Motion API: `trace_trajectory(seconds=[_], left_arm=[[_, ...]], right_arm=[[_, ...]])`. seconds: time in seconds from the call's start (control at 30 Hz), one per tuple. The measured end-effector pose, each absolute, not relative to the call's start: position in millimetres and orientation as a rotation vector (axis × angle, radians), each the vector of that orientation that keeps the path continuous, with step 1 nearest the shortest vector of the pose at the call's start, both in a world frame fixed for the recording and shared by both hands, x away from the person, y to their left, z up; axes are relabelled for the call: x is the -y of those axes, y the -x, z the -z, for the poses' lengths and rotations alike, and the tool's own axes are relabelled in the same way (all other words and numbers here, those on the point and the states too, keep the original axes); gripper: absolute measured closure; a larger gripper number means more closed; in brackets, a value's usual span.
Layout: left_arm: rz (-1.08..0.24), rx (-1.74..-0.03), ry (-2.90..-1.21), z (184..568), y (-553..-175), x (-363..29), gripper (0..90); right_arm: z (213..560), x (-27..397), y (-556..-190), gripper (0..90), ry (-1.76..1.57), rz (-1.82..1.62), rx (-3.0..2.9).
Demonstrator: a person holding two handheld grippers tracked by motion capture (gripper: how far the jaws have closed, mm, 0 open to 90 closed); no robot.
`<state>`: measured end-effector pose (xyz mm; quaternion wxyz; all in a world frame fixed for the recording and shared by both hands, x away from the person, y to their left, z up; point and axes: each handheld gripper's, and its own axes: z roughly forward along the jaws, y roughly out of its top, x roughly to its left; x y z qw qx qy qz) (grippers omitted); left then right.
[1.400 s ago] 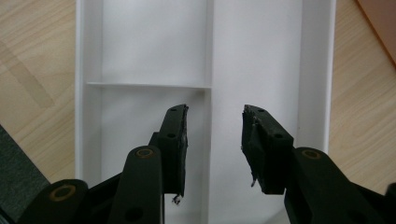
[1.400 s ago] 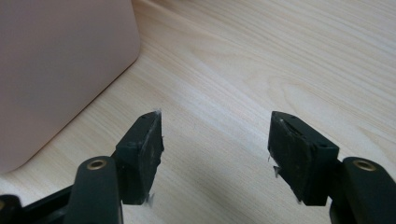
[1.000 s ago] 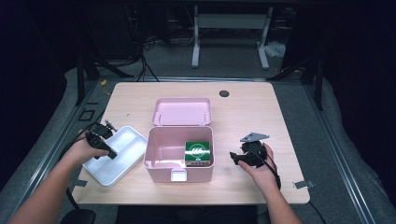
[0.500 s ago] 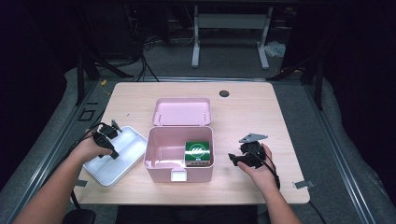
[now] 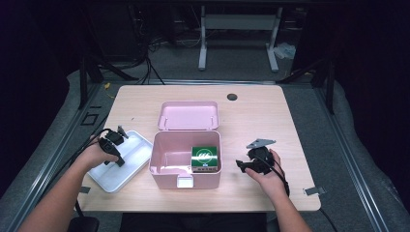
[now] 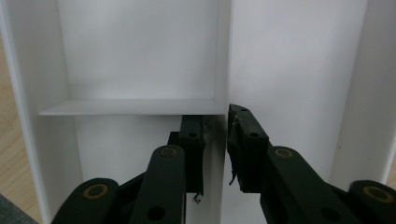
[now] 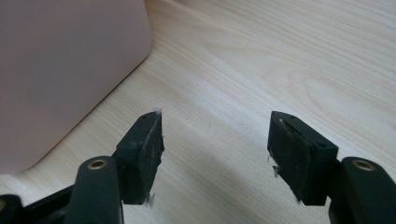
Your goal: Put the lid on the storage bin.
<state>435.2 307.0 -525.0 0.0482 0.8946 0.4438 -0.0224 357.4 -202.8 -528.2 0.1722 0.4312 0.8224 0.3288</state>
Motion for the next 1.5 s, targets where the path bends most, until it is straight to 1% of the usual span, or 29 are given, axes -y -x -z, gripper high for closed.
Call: trace_trajectory(seconds=[0.07, 0.2, 0.63, 0.73, 0.9, 1.03, 1.5], left_arm=[[0.070, -1.341, -2.738, 525.0, -435.3, -306.4, 80.2], [0.099, -1.321, -2.740, 525.3, -435.5, -305.5, 87.0], [0.111, -1.320, -2.753, 521.1, -436.8, -306.4, 88.8], [0.143, -1.328, -2.730, 517.4, -437.4, -308.7, 89.1], [0.136, -1.334, -2.735, 514.2, -436.3, -312.1, 89.1], [0.141, -1.324, -2.727, 505.9, -435.3, -315.4, 89.2], [0.080, -1.286, -2.724, 460.8, -429.5, -323.8, 89.1]], right_arm=[[528.1, 202.6, -357.1, 35.3, -1.222, -0.933, -2.334], [528.7, 202.2, -357.2, 35.3, -1.224, -0.927, -2.340], [529.1, 203.6, -358.4, 35.6, -1.232, -0.935, -2.348], [529.4, 203.4, -358.5, 35.6, -1.229, -0.939, -2.348], [529.2, 203.5, -358.4, 35.7, -1.238, -0.928, -2.340], [529.1, 203.7, -358.6, 35.7, -1.236, -0.930, -2.342], [528.2, 204.7, -358.4, 35.9, -1.241, -0.936, -2.329]])
